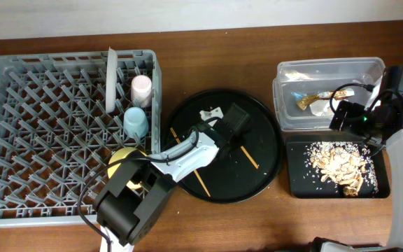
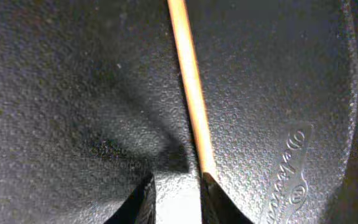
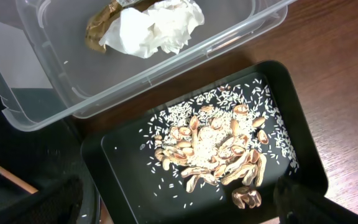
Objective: Sort waste into correct bins and load items into the dishwasher rack
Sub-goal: 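Carry the chopstick to the rack and insert it upright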
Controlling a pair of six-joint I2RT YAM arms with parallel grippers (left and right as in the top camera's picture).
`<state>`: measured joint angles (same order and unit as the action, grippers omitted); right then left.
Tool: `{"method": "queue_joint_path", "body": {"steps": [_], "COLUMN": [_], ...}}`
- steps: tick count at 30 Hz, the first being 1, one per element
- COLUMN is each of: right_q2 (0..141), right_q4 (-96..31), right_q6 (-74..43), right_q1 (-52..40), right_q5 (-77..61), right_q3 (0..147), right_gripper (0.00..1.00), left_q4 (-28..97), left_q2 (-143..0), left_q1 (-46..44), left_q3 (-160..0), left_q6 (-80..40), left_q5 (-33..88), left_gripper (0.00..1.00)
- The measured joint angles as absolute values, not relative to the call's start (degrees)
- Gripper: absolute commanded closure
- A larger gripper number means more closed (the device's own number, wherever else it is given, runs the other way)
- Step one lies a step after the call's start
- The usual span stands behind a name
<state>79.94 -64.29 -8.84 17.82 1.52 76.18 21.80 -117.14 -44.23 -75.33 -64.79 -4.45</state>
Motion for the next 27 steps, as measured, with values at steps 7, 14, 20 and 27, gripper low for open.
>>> {"method": "queue_joint_path", "body": {"steps": [7, 14, 20, 27], "right_q2": [79.94, 79.94, 79.94, 79.94], "right_q4": [-64.34, -64.31, -64.29, -64.31], "right_q6": [-8.82, -8.82, -8.82, -8.84], "right_q1": [17.82, 17.82, 17.82, 17.82], "right_q5": [1.52, 1.52, 1.52, 1.52], "right_q3": [76.18, 76.18, 76.18, 76.18], "right_gripper": [0.01, 0.01, 0.01, 0.01], "left_q4": [27.51, 38.48, 40.80, 40.66], "left_q2": [-117.23, -117.23, -120.99, -126.26], "left_q1": [-44.29, -44.23, -42.83, -42.96], "left_q3": [-78.94, -95.00, -95.15, -95.15], "left_q6": [-61.80, -61.87, -67.59, -70.54], "left_q5": [-6.09, -7.81, -4.38, -1.89], "left_gripper": [0.52, 0.59, 0.59, 0.66]}}
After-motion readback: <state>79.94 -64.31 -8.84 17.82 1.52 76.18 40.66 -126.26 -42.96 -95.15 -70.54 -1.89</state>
